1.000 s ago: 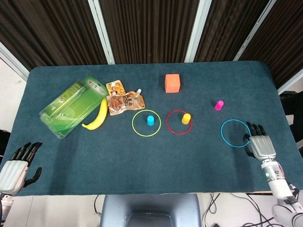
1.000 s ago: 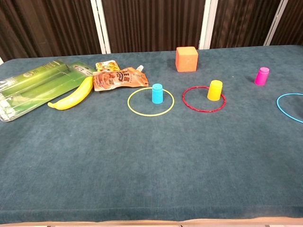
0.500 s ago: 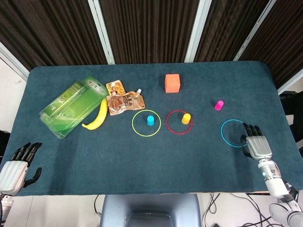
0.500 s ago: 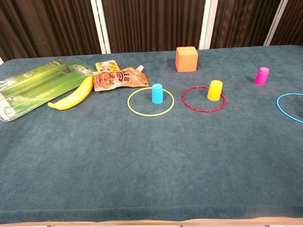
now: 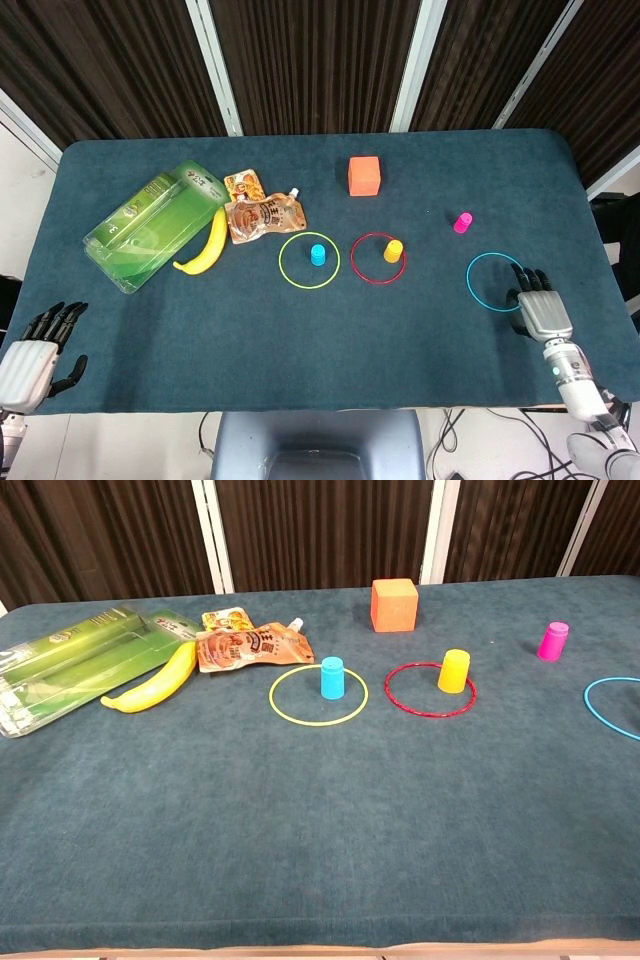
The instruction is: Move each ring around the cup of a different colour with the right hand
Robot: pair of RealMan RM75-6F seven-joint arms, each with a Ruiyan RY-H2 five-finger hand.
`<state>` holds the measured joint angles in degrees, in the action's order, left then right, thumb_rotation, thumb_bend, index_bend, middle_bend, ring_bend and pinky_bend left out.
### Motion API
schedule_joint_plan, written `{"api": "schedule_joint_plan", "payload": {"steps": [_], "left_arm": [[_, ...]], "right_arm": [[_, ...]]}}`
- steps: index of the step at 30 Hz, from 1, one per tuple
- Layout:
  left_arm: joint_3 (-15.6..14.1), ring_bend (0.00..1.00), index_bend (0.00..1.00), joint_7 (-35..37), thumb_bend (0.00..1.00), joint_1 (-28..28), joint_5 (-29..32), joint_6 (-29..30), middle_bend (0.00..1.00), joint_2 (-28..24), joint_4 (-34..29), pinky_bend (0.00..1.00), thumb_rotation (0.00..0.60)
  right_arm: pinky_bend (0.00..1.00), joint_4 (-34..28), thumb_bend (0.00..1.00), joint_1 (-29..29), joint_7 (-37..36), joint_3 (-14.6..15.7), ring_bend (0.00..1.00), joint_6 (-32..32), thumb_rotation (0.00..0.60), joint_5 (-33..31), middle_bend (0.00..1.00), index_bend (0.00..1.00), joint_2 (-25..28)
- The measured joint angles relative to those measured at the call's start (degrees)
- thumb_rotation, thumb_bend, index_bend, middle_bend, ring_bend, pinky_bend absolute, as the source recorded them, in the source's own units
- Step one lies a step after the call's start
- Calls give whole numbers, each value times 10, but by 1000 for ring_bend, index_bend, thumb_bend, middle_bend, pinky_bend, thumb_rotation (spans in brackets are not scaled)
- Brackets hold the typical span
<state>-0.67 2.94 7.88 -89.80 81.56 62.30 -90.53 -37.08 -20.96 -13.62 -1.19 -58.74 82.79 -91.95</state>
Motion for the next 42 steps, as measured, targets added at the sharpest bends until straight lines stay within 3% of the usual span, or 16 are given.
{"api": "schedule_joint_plan", "payload": {"steps": [30,42], "left_arm": [[-7,28,0,7,436,-8,-7,12,74,-1,3,131,600],[1,29,0,7,438,1,1,1,73,-1,2,131,600]], "right_arm": [[0,5,508,2,0,-4,0,7,600,0,91,768,-9],[0,-28,508,-7,6,-26,0,-26,600,-1,94,792,11]]}}
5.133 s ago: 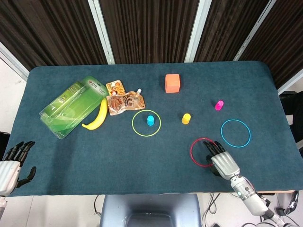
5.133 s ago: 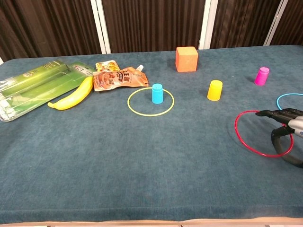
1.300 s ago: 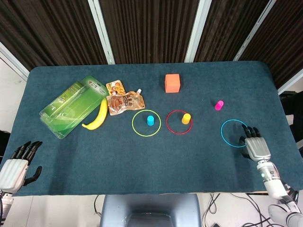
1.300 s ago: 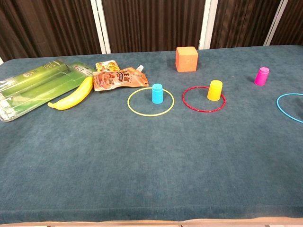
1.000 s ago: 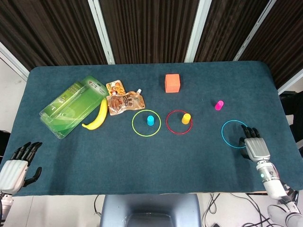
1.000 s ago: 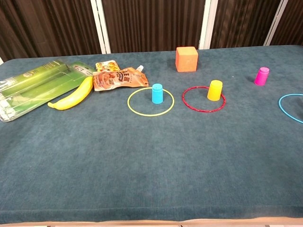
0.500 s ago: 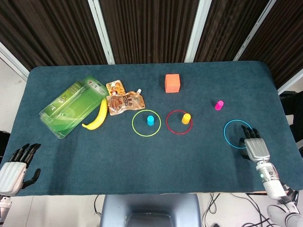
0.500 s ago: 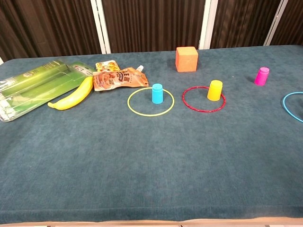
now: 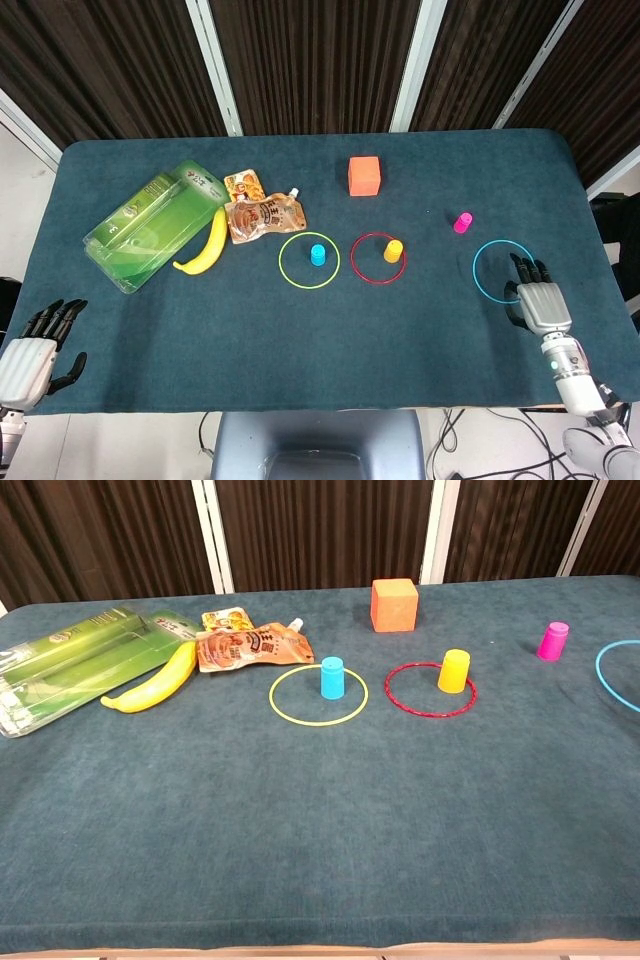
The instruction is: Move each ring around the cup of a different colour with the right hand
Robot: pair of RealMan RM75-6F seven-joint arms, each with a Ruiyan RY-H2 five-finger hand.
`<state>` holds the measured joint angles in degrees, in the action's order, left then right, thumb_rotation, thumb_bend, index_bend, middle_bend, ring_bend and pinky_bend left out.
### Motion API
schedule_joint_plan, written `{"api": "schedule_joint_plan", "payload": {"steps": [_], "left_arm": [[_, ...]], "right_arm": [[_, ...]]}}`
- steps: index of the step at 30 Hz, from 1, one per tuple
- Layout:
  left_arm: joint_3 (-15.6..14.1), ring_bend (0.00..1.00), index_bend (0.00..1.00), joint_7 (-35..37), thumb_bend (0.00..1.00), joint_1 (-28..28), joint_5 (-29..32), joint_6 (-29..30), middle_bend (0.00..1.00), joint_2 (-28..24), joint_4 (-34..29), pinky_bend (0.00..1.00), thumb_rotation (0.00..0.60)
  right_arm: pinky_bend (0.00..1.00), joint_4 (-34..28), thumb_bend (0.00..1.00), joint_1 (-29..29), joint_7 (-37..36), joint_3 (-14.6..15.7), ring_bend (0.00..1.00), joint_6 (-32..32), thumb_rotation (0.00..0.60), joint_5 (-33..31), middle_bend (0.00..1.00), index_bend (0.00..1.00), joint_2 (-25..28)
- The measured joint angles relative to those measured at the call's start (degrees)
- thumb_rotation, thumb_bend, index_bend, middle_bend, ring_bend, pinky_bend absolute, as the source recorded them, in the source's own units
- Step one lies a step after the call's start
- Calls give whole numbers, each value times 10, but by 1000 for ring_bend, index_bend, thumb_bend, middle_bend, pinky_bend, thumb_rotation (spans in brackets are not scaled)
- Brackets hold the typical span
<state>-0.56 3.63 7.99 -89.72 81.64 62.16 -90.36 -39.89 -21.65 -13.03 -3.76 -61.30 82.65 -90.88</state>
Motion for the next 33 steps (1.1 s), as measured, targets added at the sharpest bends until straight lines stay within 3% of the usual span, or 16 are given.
{"api": "schedule_joint_plan", "payload": {"steps": [8,14,20,26,33], "left_arm": [[-1,28,0,-8,437,2,-1,-4,74,3,-1,131,600],[-2,28,0,-13,438,0,1,-2,74,5,-2,131,600],[0,29,0,-12,438,0,7,-3,74,4,-1,131,600],[0,28,0,-12,438,1,8,-6,73,3,-2,132,600],[1,28,0,-12,437,0,9,-5,74,3,-2,131,600]], "right_arm": [[0,-76,509,-50,33,-47,0,-7,600,-11,102,792,39],[0,-101,508,-106,80,-83,0,59,600,-47,108,792,49],[0,-64,508,-148,126,-97,0,120,600,-86,108,773,18],[0,2,508,-163,139,-94,0,156,600,-106,108,683,-29],[0,35,498,-162,135,-85,0,174,600,-114,106,487,-45]]}}
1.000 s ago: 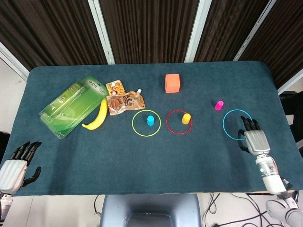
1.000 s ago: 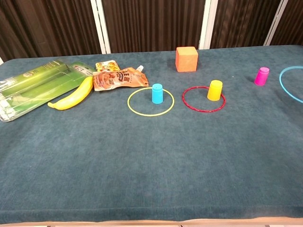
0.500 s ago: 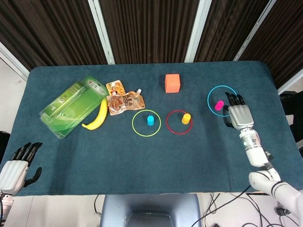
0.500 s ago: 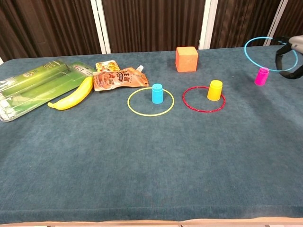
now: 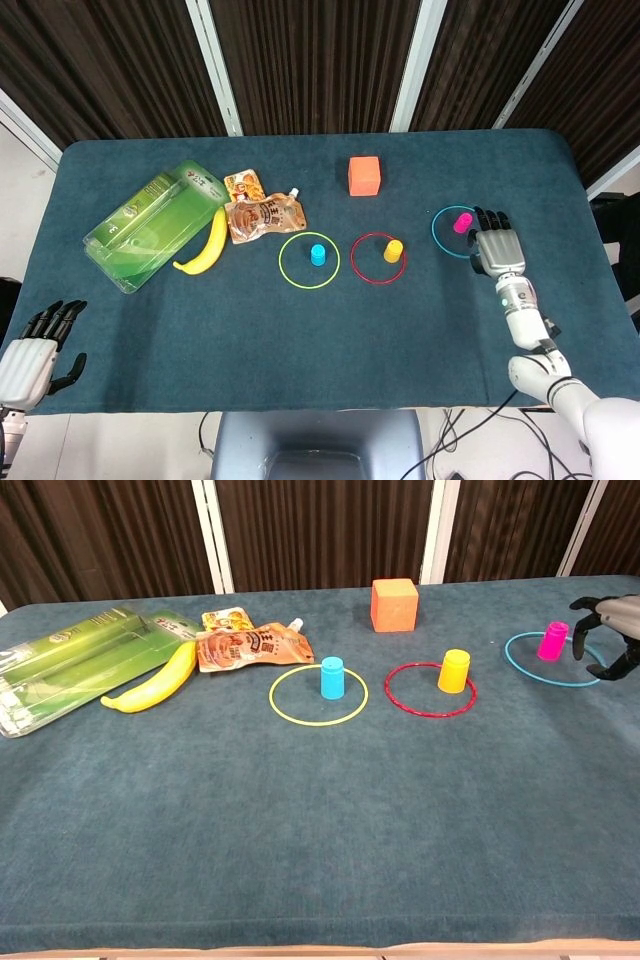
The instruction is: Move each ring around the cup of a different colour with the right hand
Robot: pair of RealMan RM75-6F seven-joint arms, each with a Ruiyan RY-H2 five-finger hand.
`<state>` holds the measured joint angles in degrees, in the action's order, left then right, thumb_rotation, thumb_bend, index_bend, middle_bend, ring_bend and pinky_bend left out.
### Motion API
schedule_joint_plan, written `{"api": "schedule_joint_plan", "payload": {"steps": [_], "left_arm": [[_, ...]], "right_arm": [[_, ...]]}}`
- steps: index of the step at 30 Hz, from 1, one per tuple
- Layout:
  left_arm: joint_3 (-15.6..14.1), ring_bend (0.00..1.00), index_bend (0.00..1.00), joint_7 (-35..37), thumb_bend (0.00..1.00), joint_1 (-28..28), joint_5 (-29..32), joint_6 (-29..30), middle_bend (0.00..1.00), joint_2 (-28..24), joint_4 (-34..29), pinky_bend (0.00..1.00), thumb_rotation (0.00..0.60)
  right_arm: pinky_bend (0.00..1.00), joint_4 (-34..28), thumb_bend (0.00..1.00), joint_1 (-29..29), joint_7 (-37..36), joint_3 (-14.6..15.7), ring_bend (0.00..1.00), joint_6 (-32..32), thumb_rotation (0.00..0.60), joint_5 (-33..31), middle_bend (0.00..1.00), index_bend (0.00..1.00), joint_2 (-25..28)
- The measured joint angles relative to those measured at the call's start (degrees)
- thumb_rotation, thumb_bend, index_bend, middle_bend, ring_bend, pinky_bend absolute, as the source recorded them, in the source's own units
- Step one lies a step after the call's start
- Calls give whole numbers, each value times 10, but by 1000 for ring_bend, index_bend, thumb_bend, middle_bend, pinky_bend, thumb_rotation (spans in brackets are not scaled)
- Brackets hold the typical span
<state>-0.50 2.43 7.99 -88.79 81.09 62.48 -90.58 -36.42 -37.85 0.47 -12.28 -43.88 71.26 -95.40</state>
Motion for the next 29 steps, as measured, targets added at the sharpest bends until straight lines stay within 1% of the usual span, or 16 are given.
{"api": "schedule_joint_plan", "payload": {"steps": [5,6,9,11,12,14,15,17,18,20,22,23,25,29], "left_arm": [[1,28,0,3,438,1,-1,1,73,0,1,131,600],[1,28,0,3,438,0,-2,3,74,-1,1,131,600],[1,28,0,5,438,-3,-6,14,73,0,2,130,600],[2,28,0,7,438,-5,-10,23,73,2,5,128,600],[3,29,0,7,438,-5,-13,27,73,3,7,128,600],[3,29,0,8,438,-6,-17,29,73,7,13,127,600],[3,28,0,8,438,-6,-17,29,73,7,14,126,600],[2,28,0,7,439,-6,-19,28,73,7,14,126,600],[2,28,0,7,439,-6,-21,29,73,7,13,126,600],[0,28,0,7,437,-7,-27,35,73,7,12,125,600],[-1,29,0,11,437,-9,-34,43,73,6,13,125,600],[-2,28,0,14,438,-11,-39,50,73,6,14,125,600],[-3,28,0,19,438,-15,-42,57,73,5,16,125,600],[-1,28,0,19,437,-17,-33,56,72,5,18,124,600]], "right_arm": [[0,-24,471,20,-16,6,0,-22,600,5,105,410,17],[0,-34,470,25,-20,7,0,-32,600,7,100,375,22],[0,-89,464,50,-28,16,0,-88,600,27,77,260,46],[0,-144,458,76,-26,28,0,-153,600,52,69,220,69],[0,-171,450,89,-22,34,0,-186,600,64,55,177,80],[0,-241,441,127,-6,54,0,-274,600,98,27,132,106],[0,-285,429,153,8,68,0,-327,600,116,14,124,122],[0,-354,397,200,34,92,0,-404,600,142,2,113,145],[0,-397,378,235,55,108,0,-448,600,156,0,100,157],[0,-448,372,287,83,133,0,-498,600,173,0,84,173],[0,-484,372,334,106,161,0,-530,600,190,0,77,193],[0,-495,372,347,111,169,0,-536,600,196,0,76,201],[0,-514,372,356,114,173,0,-541,600,209,0,75,219],[0,-522,372,352,127,171,0,-529,600,214,0,74,233]]}}
